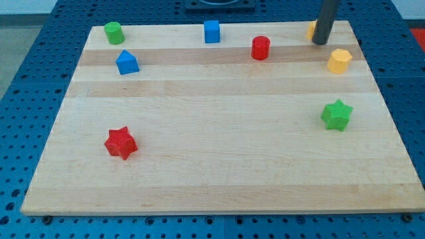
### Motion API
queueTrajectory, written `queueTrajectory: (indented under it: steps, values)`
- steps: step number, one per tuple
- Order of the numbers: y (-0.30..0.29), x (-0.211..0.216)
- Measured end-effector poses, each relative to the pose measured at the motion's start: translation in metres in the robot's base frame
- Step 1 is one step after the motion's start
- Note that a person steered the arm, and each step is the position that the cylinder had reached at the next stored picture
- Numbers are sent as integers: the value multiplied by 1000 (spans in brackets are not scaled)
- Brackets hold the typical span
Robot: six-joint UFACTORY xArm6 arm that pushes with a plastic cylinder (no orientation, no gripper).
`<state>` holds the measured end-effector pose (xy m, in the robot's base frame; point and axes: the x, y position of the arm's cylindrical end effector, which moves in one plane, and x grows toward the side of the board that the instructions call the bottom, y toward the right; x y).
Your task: Place the yellow hexagon in between the green star and yellow heart
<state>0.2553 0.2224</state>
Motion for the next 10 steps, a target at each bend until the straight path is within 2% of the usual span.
queueTrajectory:
  steps: [1, 3, 5, 7, 8, 10]
  values:
    - [24, -2]
    - [63, 39]
    - [55, 86]
    - [48, 57]
    - [40, 58]
    - [38, 90]
